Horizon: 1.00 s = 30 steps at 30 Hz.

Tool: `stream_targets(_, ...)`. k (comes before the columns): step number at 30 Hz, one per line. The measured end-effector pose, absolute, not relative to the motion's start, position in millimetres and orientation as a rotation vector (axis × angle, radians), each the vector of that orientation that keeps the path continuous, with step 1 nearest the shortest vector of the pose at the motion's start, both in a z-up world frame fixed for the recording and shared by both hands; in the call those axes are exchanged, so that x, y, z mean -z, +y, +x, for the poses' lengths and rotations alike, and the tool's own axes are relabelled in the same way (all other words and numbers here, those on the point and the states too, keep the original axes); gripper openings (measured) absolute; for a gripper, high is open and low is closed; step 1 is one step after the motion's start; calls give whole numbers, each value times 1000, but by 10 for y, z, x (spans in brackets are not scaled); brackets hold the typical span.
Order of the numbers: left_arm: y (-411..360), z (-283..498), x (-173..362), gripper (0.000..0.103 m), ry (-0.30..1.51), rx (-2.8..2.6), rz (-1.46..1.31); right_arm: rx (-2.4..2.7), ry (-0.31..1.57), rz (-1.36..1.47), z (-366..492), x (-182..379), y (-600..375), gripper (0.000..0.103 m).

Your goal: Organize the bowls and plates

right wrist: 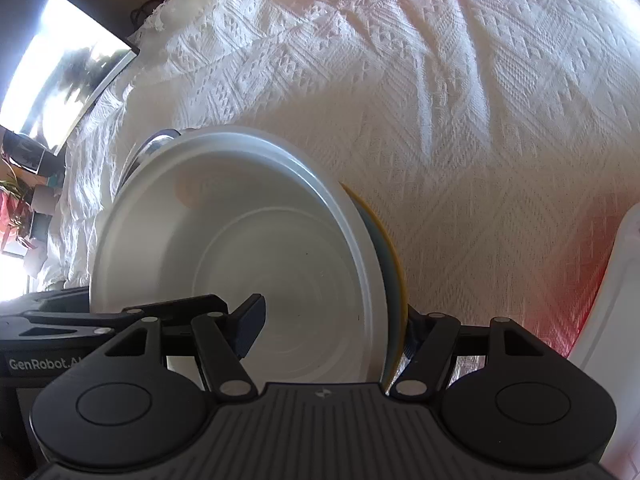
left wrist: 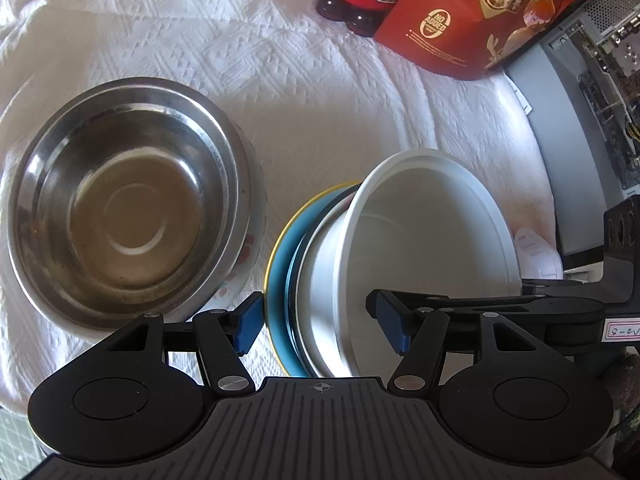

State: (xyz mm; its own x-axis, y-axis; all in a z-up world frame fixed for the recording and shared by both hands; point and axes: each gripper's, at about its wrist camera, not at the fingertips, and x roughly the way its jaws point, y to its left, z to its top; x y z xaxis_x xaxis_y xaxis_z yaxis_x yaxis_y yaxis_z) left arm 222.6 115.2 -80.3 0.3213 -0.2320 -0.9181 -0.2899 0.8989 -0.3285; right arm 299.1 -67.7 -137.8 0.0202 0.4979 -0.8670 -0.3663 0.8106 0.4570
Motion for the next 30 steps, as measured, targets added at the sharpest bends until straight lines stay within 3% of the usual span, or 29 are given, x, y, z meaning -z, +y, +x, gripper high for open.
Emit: stream_targets(30,1247,2274,953,65,1293,16,-572,-671,1444,127,3014,1446,-678,63)
